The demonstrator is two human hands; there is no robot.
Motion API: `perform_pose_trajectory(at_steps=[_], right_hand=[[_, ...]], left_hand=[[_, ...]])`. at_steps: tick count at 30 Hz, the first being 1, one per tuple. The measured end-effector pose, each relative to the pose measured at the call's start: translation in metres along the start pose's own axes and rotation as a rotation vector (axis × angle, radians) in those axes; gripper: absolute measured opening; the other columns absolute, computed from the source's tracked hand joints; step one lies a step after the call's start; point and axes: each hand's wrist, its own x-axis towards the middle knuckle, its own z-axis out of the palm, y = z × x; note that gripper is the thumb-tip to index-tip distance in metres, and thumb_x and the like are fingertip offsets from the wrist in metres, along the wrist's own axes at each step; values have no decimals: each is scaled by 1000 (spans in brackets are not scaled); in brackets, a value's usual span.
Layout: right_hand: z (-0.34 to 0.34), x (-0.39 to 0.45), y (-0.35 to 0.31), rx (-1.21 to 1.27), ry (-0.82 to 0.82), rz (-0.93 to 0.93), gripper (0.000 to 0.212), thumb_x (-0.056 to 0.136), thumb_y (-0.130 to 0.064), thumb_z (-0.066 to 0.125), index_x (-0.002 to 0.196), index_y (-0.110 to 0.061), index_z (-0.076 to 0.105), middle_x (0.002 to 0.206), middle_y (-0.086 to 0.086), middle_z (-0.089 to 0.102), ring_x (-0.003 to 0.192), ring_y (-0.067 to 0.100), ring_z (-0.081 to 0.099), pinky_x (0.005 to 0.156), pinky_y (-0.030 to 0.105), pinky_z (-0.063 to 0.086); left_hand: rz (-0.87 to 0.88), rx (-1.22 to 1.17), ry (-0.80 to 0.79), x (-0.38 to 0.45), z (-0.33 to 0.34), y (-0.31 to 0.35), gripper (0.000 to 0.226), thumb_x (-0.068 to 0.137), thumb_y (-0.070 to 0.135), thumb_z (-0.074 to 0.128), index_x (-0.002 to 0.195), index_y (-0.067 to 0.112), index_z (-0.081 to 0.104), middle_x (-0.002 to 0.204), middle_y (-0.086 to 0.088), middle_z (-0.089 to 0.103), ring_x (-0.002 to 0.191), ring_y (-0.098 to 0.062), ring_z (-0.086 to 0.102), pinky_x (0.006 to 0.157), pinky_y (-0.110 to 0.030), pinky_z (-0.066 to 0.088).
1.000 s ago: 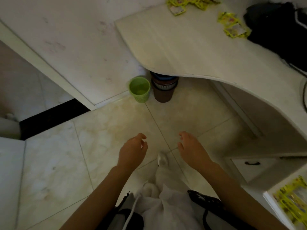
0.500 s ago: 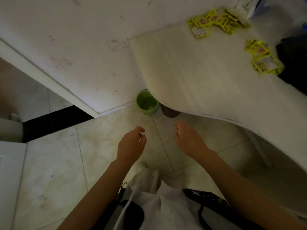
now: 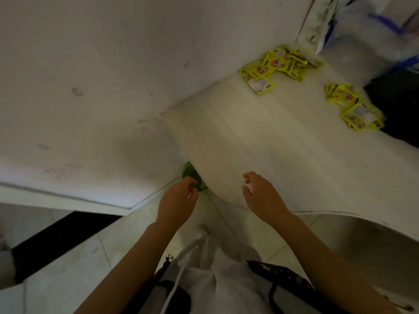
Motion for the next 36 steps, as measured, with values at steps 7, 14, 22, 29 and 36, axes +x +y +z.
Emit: perform_pose_trajectory(at_steps=[7, 14, 22, 29, 36], right_hand=[[-19, 48, -9, 47, 102, 98, 36, 98, -25, 42, 133, -15, 44, 128, 5, 56, 116, 21, 54, 95, 31, 44], [-57, 98, 11, 30, 149, 155, 37, 98, -25, 41, 134, -15, 43, 128, 5, 56, 116, 22, 54, 94, 33, 44], [-105, 158, 58, 14, 125, 220, 36, 98, -26, 41, 133, -16, 43, 124, 5, 57, 112, 23, 55, 90, 34, 46], [-146, 193, 110, 15, 188, 336, 34, 95, -22, 45, 128, -14, 47, 118, 9, 59, 109, 28, 56, 91, 35, 44], [-179, 211, 164, 82, 307, 500, 34, 94, -16, 48, 127, -8, 50, 120, 14, 60, 112, 31, 56, 93, 36, 43]], left_hand=[[92, -11, -73, 80, -23, 7, 19, 95, 21, 53, 113, 19, 59, 85, 4, 64, 72, -9, 60, 64, -18, 46], [165, -2, -140, 150, -6, 50, 21, 94, 22, 53, 114, 21, 59, 90, 4, 65, 83, -15, 63, 74, -29, 51], [195, 29, -183, 220, 28, 109, 22, 93, 23, 51, 114, 24, 58, 92, 4, 65, 73, -16, 57, 68, -30, 47], [304, 109, -255, 275, 68, 162, 23, 93, 21, 49, 115, 23, 57, 91, 2, 64, 85, -19, 61, 72, -31, 45], [552, 156, -317, 325, 118, 221, 22, 93, 21, 48, 114, 21, 58, 93, -2, 65, 90, -19, 61, 74, -33, 48]])
